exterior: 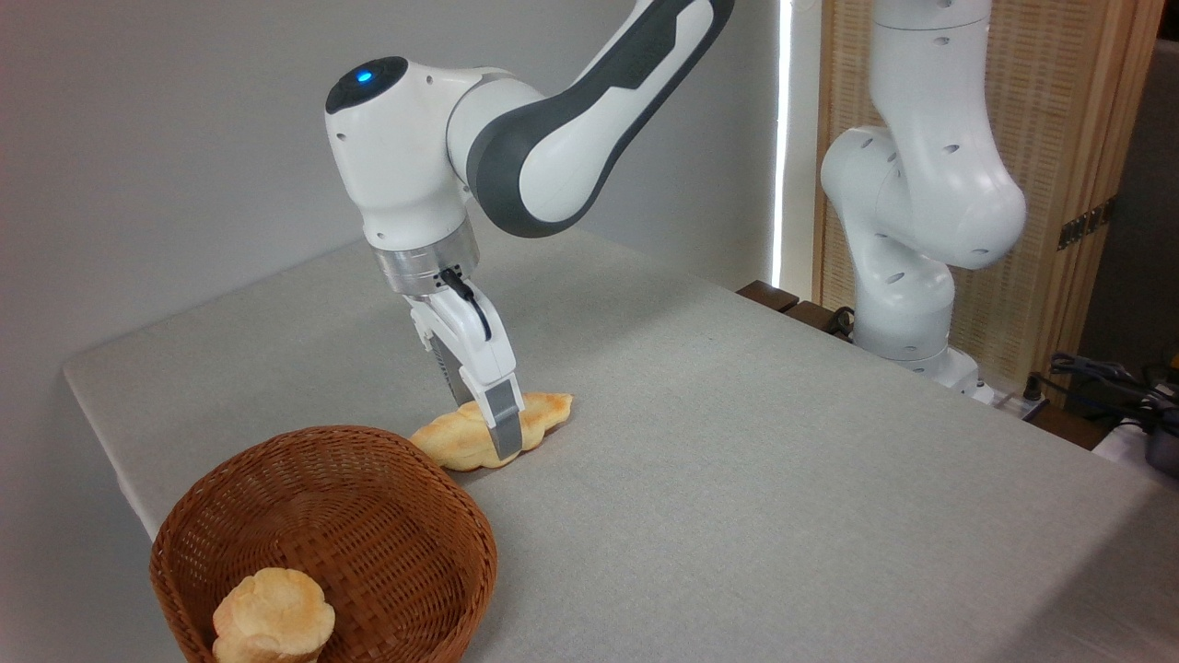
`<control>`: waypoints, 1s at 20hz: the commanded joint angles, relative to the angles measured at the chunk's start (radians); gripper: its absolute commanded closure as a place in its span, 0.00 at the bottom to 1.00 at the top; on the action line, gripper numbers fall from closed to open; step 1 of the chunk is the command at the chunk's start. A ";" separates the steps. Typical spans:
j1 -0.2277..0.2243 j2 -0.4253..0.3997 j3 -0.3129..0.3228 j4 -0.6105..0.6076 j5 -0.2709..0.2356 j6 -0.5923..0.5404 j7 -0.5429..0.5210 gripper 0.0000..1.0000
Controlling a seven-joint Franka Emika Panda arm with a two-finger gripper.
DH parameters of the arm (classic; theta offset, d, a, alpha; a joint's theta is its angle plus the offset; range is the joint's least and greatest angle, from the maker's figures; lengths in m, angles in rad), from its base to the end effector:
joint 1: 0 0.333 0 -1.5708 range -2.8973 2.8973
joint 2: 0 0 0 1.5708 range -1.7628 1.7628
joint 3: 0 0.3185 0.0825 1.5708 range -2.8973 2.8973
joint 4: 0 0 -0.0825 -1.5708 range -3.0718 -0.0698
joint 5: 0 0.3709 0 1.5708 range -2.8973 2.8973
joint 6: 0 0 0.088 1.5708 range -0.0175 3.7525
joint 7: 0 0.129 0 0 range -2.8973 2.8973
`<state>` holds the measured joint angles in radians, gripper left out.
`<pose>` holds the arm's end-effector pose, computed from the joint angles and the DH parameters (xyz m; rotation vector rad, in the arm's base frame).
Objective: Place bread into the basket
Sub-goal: 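Lift the gripped loaf off the table and carry it toward the basket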
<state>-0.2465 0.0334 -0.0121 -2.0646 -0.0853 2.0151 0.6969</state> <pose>0.5129 -0.1426 0.3977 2.7341 -1.3472 -0.0982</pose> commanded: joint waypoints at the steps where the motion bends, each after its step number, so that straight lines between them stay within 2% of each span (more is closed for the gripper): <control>1: -0.010 -0.007 0.006 0.001 0.009 0.005 0.012 0.47; 2: -0.011 -0.006 0.007 0.001 0.009 0.005 0.010 0.44; 7: -0.011 -0.013 0.004 0.001 0.009 -0.002 0.007 0.44; 11: -0.010 -0.056 -0.002 0.030 0.009 -0.104 0.012 0.44; 15: -0.010 -0.084 -0.003 0.057 0.007 -0.119 0.006 0.44; 20: -0.008 -0.082 0.007 0.171 -0.008 -0.118 -0.008 0.44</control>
<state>-0.2516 -0.0512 -0.0177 -1.9700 -0.0852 1.9197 0.6966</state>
